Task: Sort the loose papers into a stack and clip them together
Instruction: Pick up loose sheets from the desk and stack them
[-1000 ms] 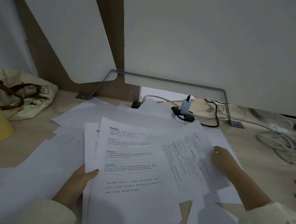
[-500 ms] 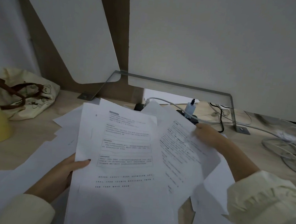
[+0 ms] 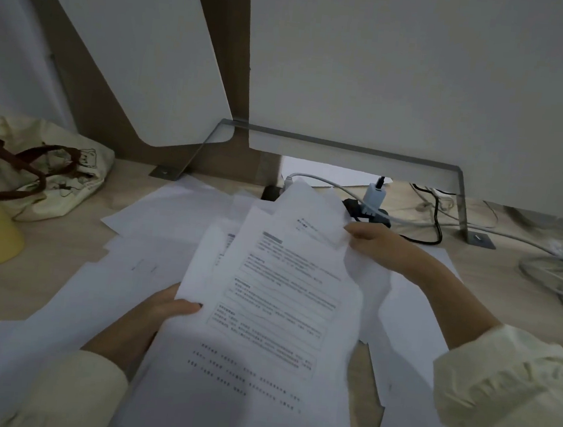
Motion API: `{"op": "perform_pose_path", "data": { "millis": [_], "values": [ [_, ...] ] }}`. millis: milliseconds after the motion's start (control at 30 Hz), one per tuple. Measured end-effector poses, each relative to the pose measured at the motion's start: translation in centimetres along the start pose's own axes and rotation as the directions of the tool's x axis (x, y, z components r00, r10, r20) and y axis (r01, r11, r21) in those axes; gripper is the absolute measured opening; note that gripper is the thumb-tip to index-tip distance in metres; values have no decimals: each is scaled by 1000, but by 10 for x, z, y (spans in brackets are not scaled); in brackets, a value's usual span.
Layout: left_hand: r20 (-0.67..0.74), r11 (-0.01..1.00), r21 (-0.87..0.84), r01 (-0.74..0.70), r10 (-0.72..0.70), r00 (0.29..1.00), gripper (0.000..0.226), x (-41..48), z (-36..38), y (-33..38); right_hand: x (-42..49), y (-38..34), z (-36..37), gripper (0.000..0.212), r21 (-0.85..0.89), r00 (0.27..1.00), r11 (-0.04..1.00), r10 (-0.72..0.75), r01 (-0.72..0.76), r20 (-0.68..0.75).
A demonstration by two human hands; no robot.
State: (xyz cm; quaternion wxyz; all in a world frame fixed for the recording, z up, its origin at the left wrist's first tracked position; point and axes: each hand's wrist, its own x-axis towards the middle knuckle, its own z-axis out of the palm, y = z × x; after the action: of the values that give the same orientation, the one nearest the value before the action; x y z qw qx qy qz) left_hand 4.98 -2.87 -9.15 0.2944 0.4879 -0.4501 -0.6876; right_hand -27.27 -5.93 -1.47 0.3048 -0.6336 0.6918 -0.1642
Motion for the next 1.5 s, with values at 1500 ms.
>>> {"op": "perform_pose_path", "data": {
  "millis": [1500],
  "values": [
    [-211, 977, -150, -152, 118, 970, 42, -51, 48, -47, -209, -53, -31, 12, -573, 658, 798, -334, -184, -675]
  ]
}}
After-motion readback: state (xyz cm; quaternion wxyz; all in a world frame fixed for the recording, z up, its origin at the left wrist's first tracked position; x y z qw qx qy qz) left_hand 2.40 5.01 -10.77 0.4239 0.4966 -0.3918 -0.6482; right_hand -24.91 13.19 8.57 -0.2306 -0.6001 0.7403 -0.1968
